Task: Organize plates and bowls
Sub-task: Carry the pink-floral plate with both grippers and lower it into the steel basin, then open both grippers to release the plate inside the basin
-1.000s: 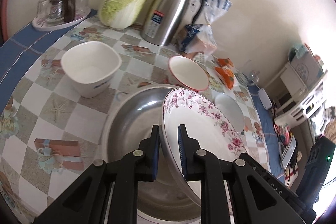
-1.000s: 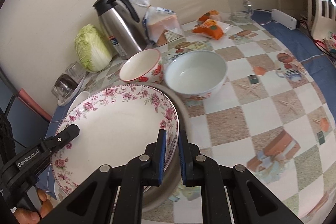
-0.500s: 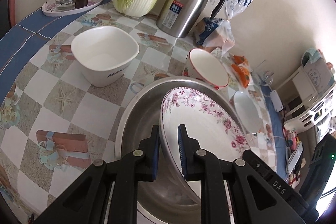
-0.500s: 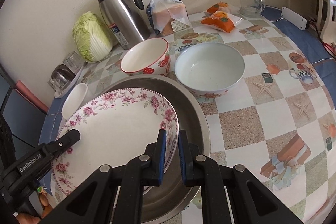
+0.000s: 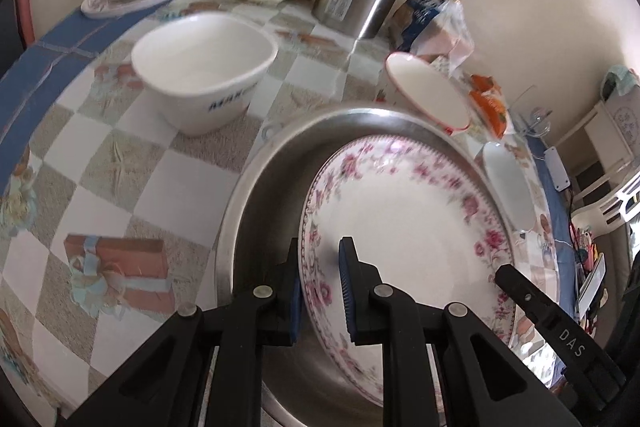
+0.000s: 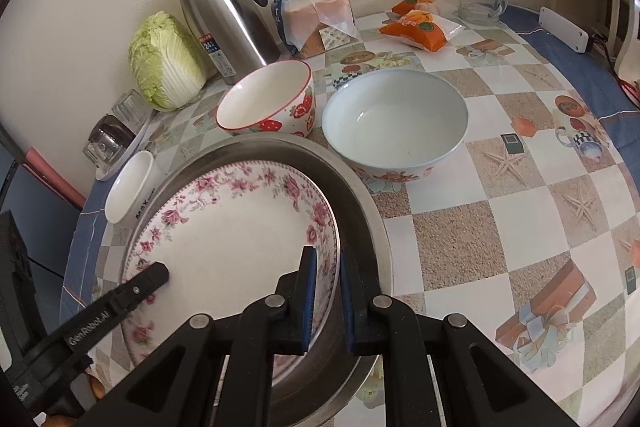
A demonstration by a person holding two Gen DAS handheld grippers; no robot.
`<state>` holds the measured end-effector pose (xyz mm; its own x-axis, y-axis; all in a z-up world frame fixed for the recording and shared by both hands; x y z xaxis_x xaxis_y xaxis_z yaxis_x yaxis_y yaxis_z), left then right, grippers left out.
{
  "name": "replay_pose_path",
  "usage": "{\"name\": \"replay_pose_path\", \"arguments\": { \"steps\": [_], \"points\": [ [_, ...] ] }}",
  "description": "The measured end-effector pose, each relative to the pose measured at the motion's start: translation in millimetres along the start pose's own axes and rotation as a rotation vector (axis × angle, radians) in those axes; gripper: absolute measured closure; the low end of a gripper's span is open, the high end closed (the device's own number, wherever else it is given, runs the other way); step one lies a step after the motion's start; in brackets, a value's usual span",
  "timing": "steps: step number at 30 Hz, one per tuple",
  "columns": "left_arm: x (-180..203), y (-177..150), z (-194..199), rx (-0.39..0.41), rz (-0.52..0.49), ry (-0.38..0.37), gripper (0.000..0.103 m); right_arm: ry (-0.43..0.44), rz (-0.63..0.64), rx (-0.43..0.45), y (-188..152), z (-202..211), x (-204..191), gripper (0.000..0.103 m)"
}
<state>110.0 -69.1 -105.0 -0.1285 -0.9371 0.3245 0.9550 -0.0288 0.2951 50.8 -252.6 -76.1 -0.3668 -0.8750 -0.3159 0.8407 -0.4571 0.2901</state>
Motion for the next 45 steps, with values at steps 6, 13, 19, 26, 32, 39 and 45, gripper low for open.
{"name": "replay_pose_path", "arguments": {
  "steps": [6, 13, 19, 26, 32, 39, 45],
  "points": [
    [-3, 0, 3, 0.001, 0.023, 0.006, 0.086, -0.025, 0.023, -0.023, -1, -7, -1, 0.090],
    [-6, -1, 4, -0.015, 0.033, 0.052, 0.086, -0.048, 0.052, -0.035, 1, -11, -5, 0.090],
    [-9, -2, 3, -0.032, 0.063, 0.062, 0.086, -0.044, 0.070, -0.042, 0, -9, -6, 0.090],
    [-12, -3, 5, -0.036, 0.095, 0.060, 0.086, -0.027, 0.060, -0.060, -1, -8, -3, 0.093],
    [-13, -3, 5, -0.034, 0.095, 0.063, 0.086, -0.023, 0.064, -0.065, 0, -7, -3, 0.093],
    [-12, -2, 5, -0.053, 0.102, 0.062, 0.084, -0.010, 0.026, -0.050, 3, 1, 6, 0.088],
    [-9, 0, 16, -0.039, 0.099, 0.071, 0.078, -0.002, 0.029, -0.003, 5, 18, 6, 0.088]
  ]
}}
Point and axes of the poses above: each gripper's, at about its wrist camera, not at the fingertips, and z roughly against the way its jaws point, x to its right, y to its top, the point moved 6 cm from there along -z, roughly the way its jaws point, and after that the axes turned 9 degrees about -x, right-handed, at the moved point
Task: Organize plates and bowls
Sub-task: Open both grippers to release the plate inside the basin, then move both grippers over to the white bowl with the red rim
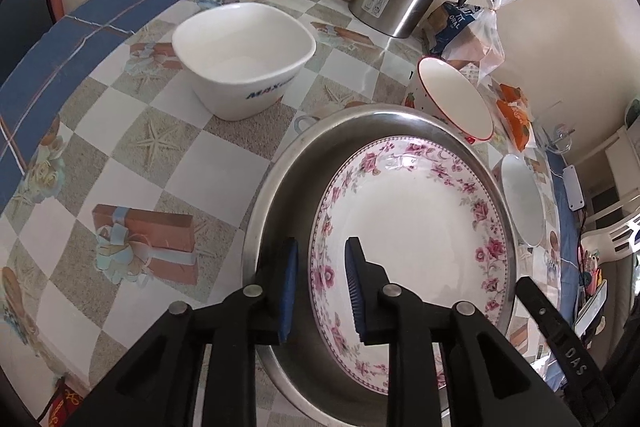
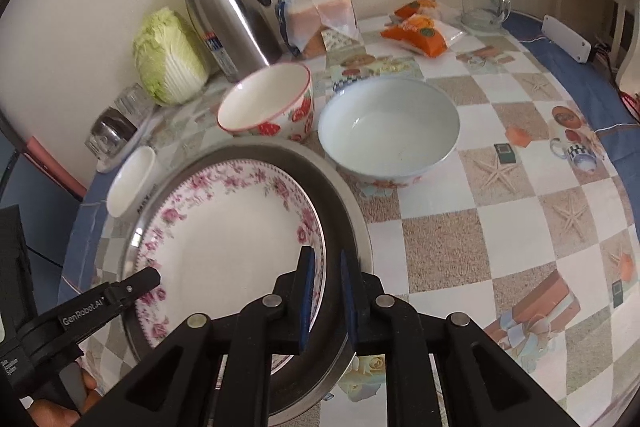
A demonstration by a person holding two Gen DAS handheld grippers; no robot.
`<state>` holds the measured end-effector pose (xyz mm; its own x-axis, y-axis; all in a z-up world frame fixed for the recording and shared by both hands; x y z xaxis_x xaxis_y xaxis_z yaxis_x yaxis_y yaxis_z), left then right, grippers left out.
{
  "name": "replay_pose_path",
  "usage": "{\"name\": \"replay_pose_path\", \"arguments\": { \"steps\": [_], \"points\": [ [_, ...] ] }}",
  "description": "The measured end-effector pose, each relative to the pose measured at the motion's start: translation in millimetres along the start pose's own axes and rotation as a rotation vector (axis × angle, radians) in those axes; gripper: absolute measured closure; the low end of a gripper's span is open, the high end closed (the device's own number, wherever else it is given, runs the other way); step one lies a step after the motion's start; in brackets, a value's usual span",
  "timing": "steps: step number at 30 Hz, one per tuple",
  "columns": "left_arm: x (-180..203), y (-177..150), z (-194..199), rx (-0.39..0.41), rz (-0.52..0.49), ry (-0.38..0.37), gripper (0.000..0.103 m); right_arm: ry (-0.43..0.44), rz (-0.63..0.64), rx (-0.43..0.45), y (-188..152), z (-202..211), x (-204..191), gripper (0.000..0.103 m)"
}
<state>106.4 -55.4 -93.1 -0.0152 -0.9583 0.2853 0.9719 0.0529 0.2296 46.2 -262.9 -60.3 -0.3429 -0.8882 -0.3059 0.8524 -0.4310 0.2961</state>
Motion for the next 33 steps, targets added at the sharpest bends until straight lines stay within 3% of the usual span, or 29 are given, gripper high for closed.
{"name": "replay_pose_path", "arguments": {
  "steps": [8, 14, 16, 21, 24, 33],
  "points": [
    [4, 3, 11, 0.056, -0.019, 0.008, 0.062, 0.025, 0.030, 0.070, 5, 17, -9, 0.088],
    [7, 6, 16, 0.079, -0.045, 0.032, 0.053, 0.007, 0.084, 0.064, 1, 6, -17, 0.063],
    [10, 7, 18, 0.098, -0.066, 0.046, 0.041, 0.003, 0.091, 0.066, 1, 3, -17, 0.055],
    [10, 10, 24, 0.134, -0.074, 0.054, 0.037, 0.007, 0.113, 0.083, 2, 2, -20, 0.036],
    [7, 12, 29, 0.162, -0.063, 0.068, 0.027, 0.001, 0.125, 0.104, 4, 5, -22, 0.025],
    [3, 14, 28, 0.171, -0.062, 0.100, 0.022, -0.021, 0.108, 0.105, 8, 5, -17, 0.013]
  ]
}}
Point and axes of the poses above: each gripper's, at about its wrist camera, not at the fingertips, and z roughly against the way its jaws point, x to its right, y to its top, the point moved 6 cm from there along -z, roughly the way its jaws point, and after that the axes turned 9 degrees about -x, right-handed, at the moved point
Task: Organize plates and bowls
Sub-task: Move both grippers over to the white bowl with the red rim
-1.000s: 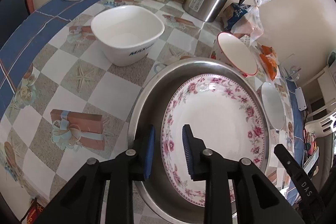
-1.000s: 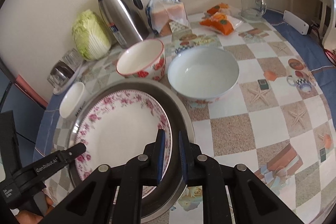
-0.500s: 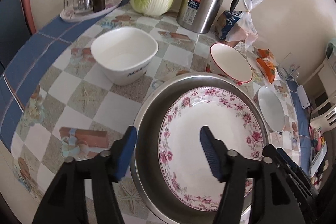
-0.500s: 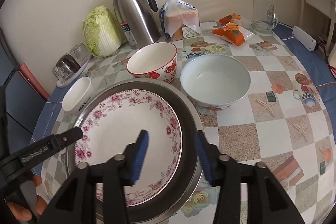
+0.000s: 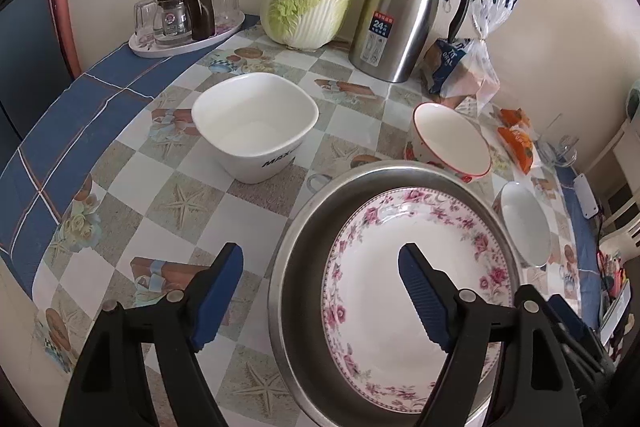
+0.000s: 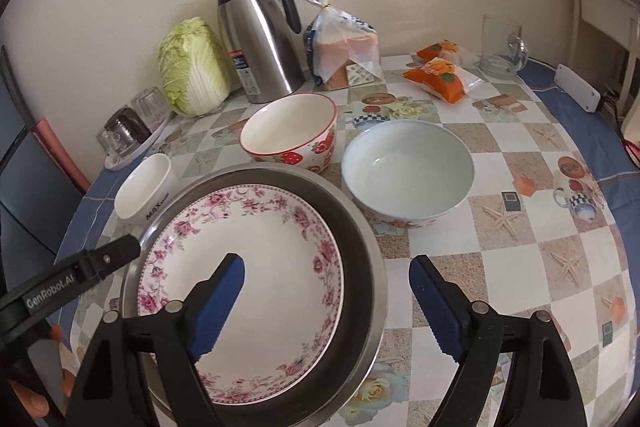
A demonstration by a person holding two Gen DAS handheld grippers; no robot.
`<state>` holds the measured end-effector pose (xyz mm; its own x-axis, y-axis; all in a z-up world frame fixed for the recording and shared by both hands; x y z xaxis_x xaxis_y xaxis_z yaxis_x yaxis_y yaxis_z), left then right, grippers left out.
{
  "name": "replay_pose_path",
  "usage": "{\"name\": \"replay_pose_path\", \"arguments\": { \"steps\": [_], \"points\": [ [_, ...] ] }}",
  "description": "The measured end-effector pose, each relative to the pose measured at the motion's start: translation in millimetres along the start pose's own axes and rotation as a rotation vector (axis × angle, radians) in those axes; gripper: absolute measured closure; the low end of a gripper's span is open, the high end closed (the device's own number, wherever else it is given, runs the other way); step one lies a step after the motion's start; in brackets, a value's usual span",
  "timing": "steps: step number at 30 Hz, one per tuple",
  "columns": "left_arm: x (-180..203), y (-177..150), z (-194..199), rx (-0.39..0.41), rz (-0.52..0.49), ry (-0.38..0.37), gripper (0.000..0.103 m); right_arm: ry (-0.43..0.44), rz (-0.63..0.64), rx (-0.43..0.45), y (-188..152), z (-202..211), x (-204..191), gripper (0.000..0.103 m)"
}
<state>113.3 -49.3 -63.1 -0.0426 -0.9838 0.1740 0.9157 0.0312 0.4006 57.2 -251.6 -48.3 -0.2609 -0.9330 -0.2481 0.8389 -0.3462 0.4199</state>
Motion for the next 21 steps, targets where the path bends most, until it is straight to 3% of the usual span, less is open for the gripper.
{"name": "replay_pose_path", "arguments": {
  "steps": [3, 7, 12, 21],
  "points": [
    [-1, 0, -2, 0.000, -0.013, 0.025, 0.021, -0.009, -0.038, -0.016, -1, -2, 8, 0.004],
    [-3, 3, -3, 0.015, -0.024, 0.057, 0.014, -0.026, -0.086, -0.021, 1, -3, 19, 0.002],
    [-7, 14, -6, 0.006, -0.017, 0.081, 0.014, -0.053, -0.119, -0.029, 10, -3, 30, 0.000],
    [-1, 75, 5, 0.066, -0.105, 0.151, 0.013, -0.062, -0.108, -0.028, 47, -7, 31, 0.000]
  ]
}}
Point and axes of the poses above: each gripper's, at about its wrist camera, not at the fingertips, and z roughly against the way its jaws point, x to its right, y to its top, the point moved 6 cm from there along -z, roughly the way its jaws point, and after that the axes turned 9 degrees about -x, right-handed, at the moved point
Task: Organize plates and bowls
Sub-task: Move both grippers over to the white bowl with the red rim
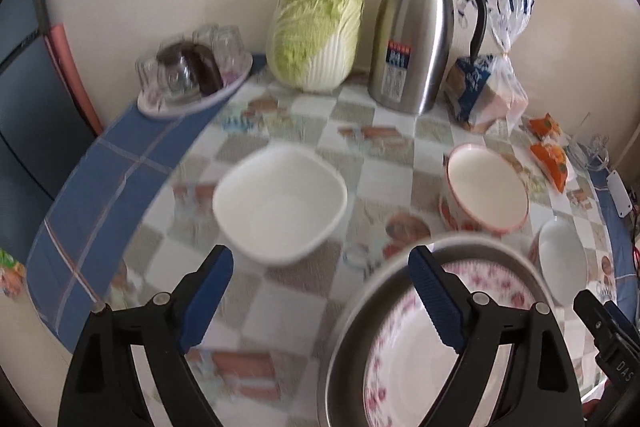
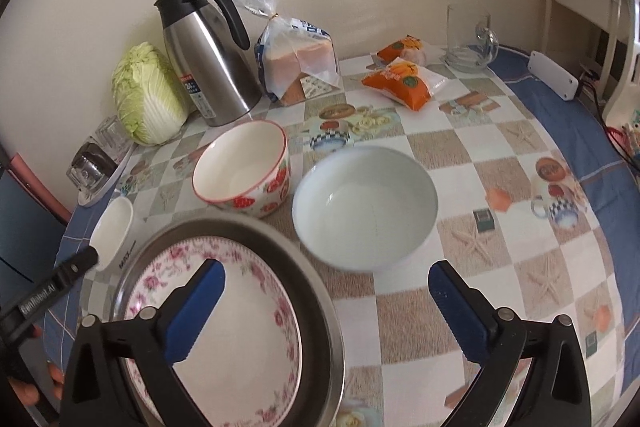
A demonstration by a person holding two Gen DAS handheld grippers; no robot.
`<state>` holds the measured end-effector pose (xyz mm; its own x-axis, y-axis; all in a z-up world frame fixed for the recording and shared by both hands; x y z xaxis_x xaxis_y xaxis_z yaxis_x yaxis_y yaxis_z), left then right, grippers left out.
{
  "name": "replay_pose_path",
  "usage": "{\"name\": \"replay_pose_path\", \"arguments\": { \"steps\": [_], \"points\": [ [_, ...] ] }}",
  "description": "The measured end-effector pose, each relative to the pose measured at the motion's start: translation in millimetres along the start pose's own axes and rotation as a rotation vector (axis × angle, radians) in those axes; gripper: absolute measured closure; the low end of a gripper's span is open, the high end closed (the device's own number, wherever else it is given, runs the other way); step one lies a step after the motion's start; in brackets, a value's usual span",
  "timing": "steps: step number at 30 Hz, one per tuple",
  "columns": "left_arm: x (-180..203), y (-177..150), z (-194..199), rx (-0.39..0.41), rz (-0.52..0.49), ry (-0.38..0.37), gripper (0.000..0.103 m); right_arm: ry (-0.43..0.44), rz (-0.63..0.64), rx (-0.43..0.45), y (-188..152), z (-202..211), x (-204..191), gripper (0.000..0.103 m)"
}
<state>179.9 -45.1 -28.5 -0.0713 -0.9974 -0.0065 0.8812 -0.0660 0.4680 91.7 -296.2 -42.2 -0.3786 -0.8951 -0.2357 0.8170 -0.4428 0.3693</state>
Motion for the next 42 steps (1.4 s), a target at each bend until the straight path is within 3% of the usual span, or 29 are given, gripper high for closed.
{"name": "replay_pose_path", "arguments": {
  "steps": [6, 13, 20, 27, 37, 41, 42],
  "points": [
    [6, 40, 4, 0.046, -0.065, 0.012, 0.008, -0.015, 0.040, 0.009, 32, 0, -5, 0.000],
    [13, 82, 2, 0.075, -0.063, -0.058, 0.008, -0.022, 0.094, 0.053, 79, 11, -11, 0.000],
    [25, 117, -4, 0.089, -0.095, -0.067, 0.008, -0.009, 0.149, 0.051, 121, 11, -23, 0.000],
    [47, 130, -29, -0.034, -0.076, -0.142, 0.008, -0.018, 0.168, -0.035, 141, -19, -32, 0.000],
    [90, 112, -76, -0.181, -0.132, -0.152, 0.008, -0.056, 0.173, -0.162, 129, -79, -32, 0.001],
    [104, 100, -95, -0.245, -0.139, -0.164, 0.009, -0.059, 0.177, -0.192, 125, -95, -33, 0.024],
    [108, 96, -100, -0.261, -0.140, -0.176, 0.014, -0.066, 0.178, -0.200, 123, -99, -33, 0.028]
  ]
}}
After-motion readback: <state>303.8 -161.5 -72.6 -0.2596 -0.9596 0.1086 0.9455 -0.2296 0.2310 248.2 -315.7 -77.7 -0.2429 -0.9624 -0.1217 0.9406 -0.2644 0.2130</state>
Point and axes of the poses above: each gripper's, at about its wrist camera, not at the fingertips, and z roughly against the way its jaws point, x to its right, y to its top, the point moved 6 cm from there along -z, roughly the way its jaws point, and after that the axes turned 9 degrees about -x, right-handed, at the moved point
